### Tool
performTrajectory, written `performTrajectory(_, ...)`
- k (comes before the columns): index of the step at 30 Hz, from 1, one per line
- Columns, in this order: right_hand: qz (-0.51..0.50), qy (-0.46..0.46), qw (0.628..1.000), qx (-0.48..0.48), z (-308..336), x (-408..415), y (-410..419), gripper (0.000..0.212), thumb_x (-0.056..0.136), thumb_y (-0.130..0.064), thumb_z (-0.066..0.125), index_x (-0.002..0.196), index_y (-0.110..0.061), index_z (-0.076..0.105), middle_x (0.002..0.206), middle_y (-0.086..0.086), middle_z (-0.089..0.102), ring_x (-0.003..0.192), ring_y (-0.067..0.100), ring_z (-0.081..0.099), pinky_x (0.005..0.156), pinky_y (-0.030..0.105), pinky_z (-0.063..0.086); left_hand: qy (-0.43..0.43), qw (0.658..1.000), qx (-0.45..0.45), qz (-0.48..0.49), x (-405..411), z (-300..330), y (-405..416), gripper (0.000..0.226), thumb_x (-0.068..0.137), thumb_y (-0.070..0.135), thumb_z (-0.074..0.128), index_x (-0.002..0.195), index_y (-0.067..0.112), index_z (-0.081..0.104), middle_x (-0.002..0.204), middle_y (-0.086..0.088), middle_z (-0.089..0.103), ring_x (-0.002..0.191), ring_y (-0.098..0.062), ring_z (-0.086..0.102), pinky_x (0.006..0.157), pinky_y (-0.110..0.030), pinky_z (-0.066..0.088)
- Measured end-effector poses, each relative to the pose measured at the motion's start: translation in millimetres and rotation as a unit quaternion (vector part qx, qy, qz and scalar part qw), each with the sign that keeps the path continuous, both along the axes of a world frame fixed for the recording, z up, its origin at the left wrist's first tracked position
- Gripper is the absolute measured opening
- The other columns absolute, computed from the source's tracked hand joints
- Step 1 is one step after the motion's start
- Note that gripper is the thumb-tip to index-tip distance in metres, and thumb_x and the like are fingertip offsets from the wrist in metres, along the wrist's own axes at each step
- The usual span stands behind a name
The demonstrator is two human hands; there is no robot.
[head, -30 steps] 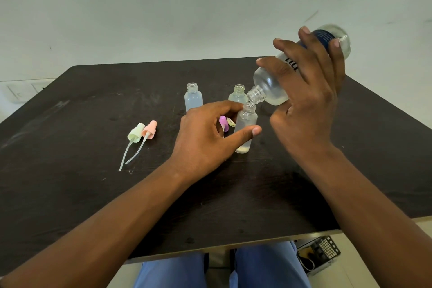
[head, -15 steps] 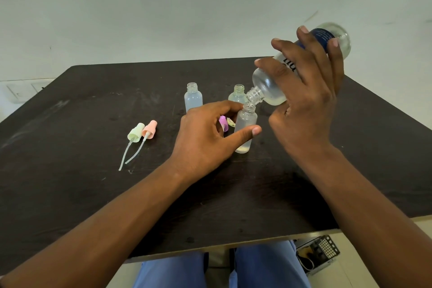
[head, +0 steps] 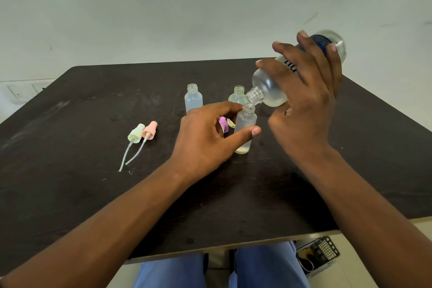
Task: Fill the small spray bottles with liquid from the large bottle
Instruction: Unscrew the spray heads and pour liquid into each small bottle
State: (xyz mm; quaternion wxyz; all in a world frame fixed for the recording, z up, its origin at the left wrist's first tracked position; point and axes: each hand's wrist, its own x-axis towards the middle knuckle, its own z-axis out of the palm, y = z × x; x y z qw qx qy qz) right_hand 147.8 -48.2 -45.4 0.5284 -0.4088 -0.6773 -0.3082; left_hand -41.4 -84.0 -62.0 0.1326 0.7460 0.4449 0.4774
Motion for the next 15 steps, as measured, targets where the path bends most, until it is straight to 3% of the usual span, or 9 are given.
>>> performTrajectory(4,-0.005,0.036,0.999,-0.025,0,1,-2,0.069,0.063,0.010,0.061,0.123,-0.020,0.077,0.134,0.000,0.070,0.139,0.029,0.058,0.118,0.058,0.035,-0.009,1.000,0.010,0.002,-1,1,0,0.038,0.083,0.049,0.084,0.114,0.027,0.077,0.072,0.031,0.064,0.061,0.010,0.058,0.063,-0.007,0.040)
performTrajectory(9,-0.020,0.068,0.996,-0.047,4,-2,-10,0.073,0.059,-0.001,0.067,0.127,-0.028,0.074,0.124,-0.006,0.070,0.124,0.026,0.063,0.103,0.056,0.043,-0.031,0.999,0.024,-0.004,-3,3,2,0.044,0.084,0.049,0.082,0.119,0.023,0.077,0.100,0.014,0.077,0.052,-0.009,0.058,0.056,-0.011,0.042)
performTrajectory(15,0.014,0.095,0.991,-0.089,4,0,-12,0.064,0.071,-0.027,0.081,0.133,-0.019,0.069,0.121,0.002,0.068,0.114,0.032,0.061,0.095,0.040,0.040,-0.069,0.996,0.050,0.007,-6,5,3,0.036,0.084,0.044,0.085,0.113,0.025,0.078,0.099,0.012,0.077,0.045,-0.015,0.054,0.050,-0.015,0.039)
